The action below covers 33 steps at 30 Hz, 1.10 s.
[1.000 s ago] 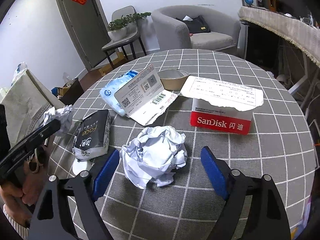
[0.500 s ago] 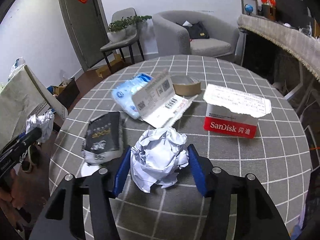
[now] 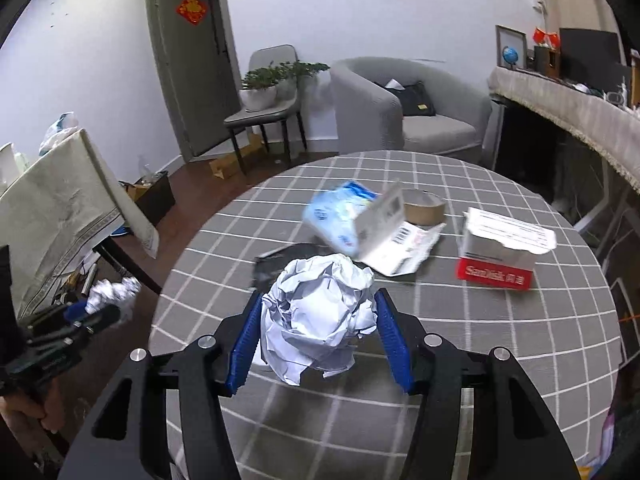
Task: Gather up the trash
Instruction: 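Carry both paper balls to the teal bin while the left tool releases its paper inside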
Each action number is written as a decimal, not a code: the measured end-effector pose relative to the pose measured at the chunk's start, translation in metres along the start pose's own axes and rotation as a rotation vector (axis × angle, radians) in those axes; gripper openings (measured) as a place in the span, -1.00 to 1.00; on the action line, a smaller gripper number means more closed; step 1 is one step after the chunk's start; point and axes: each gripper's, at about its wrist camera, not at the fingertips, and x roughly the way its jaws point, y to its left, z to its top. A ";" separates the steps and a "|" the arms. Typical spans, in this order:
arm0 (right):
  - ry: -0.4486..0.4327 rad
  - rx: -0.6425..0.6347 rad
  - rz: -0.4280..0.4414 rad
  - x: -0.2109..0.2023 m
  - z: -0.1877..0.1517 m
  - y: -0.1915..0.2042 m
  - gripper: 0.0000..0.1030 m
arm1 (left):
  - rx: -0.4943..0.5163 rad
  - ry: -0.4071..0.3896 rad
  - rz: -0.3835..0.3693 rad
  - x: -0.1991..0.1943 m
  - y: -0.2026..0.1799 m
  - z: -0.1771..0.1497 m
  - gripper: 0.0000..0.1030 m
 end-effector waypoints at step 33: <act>0.088 -0.157 0.316 0.039 -0.021 0.162 0.10 | -0.085 0.395 0.100 0.039 0.107 -0.089 -0.09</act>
